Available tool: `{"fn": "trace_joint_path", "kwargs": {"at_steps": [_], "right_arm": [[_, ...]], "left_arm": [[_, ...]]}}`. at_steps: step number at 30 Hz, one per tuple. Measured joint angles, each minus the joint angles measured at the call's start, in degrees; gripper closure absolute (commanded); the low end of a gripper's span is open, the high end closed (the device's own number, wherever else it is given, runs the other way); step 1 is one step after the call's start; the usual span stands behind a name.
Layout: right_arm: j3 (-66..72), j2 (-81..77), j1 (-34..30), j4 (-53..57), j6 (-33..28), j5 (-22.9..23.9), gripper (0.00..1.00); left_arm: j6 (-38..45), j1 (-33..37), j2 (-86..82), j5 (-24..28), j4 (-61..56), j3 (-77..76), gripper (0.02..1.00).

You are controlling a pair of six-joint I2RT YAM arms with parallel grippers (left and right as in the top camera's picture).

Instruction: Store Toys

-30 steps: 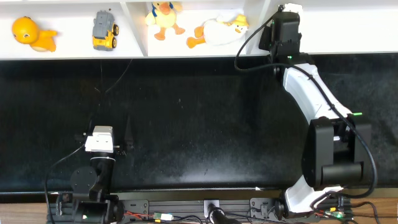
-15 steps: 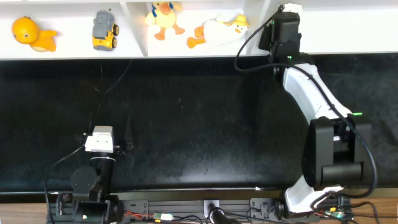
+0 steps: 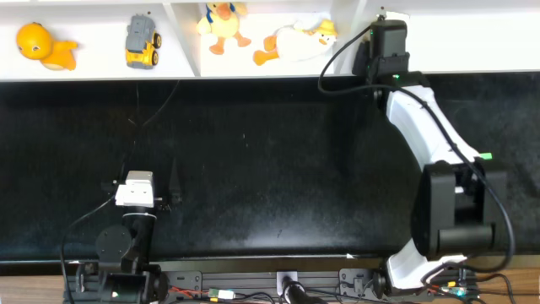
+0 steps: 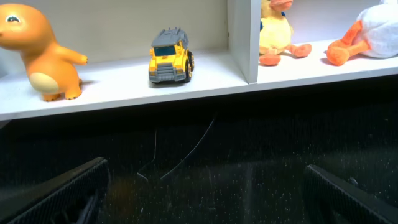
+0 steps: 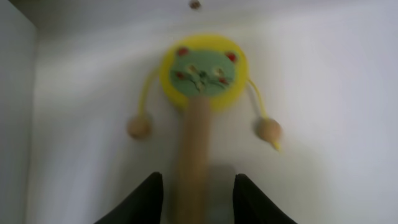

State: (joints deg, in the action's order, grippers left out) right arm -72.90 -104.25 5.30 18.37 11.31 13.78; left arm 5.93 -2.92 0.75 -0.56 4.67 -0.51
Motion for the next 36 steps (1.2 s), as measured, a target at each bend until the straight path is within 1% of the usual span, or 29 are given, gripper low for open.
{"fn": "trace_joint_path", "kwargs": {"at_steps": [3, 7, 13, 15, 17, 18, 20, 21, 24, 27, 36], "right_arm": [[0.4, 2.4, -0.9, 4.3, 0.0, 0.0, 0.617], [3.8, 8.2, -1.9, 5.2, 0.0, 0.7, 0.592], [15.4, 21.9, -1.9, 5.6, 0.0, 2.9, 0.573], [19.6, 26.4, -1.9, 7.3, 0.0, 3.1, 0.542], [23.4, 30.8, -1.9, 11.0, 0.2, 3.2, 0.457], [24.7, 32.7, -1.9, 13.3, 0.3, 3.3, 0.384], [26.2, 36.1, -1.9, 18.8, 0.5, 3.5, 0.093], [26.5, 37.6, -1.9, 21.6, 0.4, 3.7, 0.005], [26.5, 41.4, -1.9, 29.6, 0.1, 4.3, 0.005], [26.5, 43.0, -1.9, 33.6, 0.2, 4.6, 0.007], [26.5, 43.0, -1.9, 34.2, 0.2, 4.7, 0.005]], "left_arm": [[0.0, 0.0, 0.0, 0.0, 0.0, 0.0, 0.020], [0.0, 0.0, 0.0, 0.0, 0.0, 0.0, 0.020], [0.0, 0.0, 0.0, 0.0, 0.0, 0.0, 0.020], [0.0, 0.0, 0.0, 0.0, 0.0, 0.0, 0.020], [0.0, 0.0, 0.0, 0.0, 0.0, 0.0, 0.023], [0.0, 0.0, 0.0, 0.0, 0.0, 0.0, 0.020], [0.0, 0.0, 0.0, 0.0, 0.0, 0.0, 0.020], [0.0, 0.0, 0.0, 0.0, 0.0, 0.0, 0.020], [0.0, 0.0, 0.0, 0.0, 0.0, 0.0, 0.020], [0.0, 0.0, 0.0, 0.0, 0.0, 0.0, 0.020], [0.0, 0.0, 0.0, 0.0, 0.0, 0.0, 0.020]]}}
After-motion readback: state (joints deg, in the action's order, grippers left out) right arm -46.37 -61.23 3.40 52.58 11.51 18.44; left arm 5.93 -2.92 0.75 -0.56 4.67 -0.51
